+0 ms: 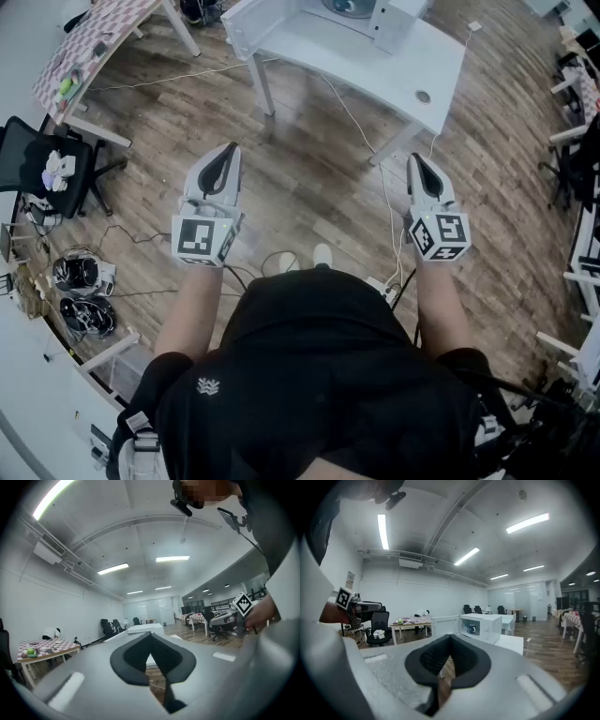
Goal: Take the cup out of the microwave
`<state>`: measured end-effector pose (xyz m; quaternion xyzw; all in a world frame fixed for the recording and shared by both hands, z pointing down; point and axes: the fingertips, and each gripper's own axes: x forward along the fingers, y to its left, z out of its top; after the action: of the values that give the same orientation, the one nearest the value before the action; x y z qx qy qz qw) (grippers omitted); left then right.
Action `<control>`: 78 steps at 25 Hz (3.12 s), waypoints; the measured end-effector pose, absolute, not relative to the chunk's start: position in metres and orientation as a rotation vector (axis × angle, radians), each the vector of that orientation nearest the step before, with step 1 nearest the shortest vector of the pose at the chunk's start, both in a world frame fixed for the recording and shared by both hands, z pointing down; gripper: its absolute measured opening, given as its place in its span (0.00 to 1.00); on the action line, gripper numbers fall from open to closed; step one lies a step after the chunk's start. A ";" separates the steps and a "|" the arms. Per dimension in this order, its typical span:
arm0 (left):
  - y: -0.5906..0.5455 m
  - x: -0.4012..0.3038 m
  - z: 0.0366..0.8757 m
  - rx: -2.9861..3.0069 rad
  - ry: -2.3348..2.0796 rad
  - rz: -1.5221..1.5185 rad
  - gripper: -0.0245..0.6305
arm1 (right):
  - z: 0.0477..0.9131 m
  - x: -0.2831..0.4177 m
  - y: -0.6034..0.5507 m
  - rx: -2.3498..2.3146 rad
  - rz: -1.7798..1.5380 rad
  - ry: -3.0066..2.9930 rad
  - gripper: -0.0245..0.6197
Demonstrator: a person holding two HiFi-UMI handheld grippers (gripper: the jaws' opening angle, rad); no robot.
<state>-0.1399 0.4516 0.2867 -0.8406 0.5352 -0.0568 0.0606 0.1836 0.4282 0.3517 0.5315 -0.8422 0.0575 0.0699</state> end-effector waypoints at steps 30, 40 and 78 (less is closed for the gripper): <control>0.429 -0.055 0.287 -2.500 1.596 -0.170 0.04 | 0.364 0.244 0.403 1.668 0.189 -2.581 0.04; 0.339 -0.066 0.305 -2.557 1.551 -0.149 0.04 | 0.374 0.223 0.327 1.681 0.198 -2.559 0.04; -0.077 -0.132 0.287 -2.750 1.286 -0.019 0.04 | 0.352 0.107 -0.046 1.830 0.196 -2.397 0.04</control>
<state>-0.1325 -0.0773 0.2868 -0.9045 0.4231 -0.0062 0.0527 0.1066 -0.0461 0.3519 0.6044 -0.7918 0.0646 0.0600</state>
